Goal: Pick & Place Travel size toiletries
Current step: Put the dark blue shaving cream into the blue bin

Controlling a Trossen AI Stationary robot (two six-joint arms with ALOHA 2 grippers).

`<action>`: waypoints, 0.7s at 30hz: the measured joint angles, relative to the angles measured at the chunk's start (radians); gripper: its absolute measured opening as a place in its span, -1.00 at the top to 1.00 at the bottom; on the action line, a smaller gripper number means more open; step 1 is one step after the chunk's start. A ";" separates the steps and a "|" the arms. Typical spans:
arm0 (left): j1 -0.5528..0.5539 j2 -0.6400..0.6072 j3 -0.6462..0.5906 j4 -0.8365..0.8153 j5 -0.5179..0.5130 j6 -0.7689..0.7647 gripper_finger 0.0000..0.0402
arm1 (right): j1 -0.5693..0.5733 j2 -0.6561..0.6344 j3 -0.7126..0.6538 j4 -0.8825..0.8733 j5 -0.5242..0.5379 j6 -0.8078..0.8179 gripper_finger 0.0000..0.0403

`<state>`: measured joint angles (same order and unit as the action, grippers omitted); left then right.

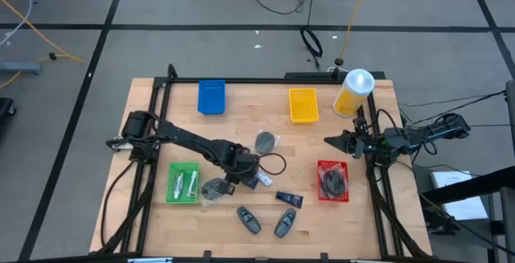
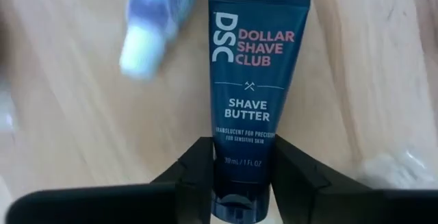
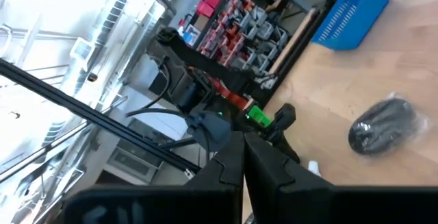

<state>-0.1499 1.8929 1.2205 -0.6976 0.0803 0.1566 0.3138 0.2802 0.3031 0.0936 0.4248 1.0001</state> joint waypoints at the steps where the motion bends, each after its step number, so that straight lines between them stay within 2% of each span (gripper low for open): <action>1: 0.001 -0.014 -0.001 -0.013 -0.003 -0.029 0.44 | 0.000 0.000 0.000 0.008 0.005 -0.011 1.00; 5: 0.008 -0.080 -0.001 -0.060 -0.003 -0.104 0.39 | 0.000 0.001 0.000 0.042 0.027 -0.061 1.00; 11: 0.051 -0.218 -0.001 -0.174 -0.006 -0.206 0.48 | 0.000 0.008 0.000 0.082 0.026 -0.100 1.00; 16: 0.137 -0.347 -0.001 -0.282 -0.099 -0.329 0.44 | 0.000 0.015 0.000 0.091 0.025 -0.133 1.00; 21: 0.265 -0.465 -0.001 -0.341 -0.165 -0.381 0.42 | 0.000 0.052 0.000 0.202 0.021 -0.219 1.00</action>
<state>0.1151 1.4279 1.2198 -1.0381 -0.0851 -0.2241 0.3138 0.3318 0.3035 0.2956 0.4458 0.7807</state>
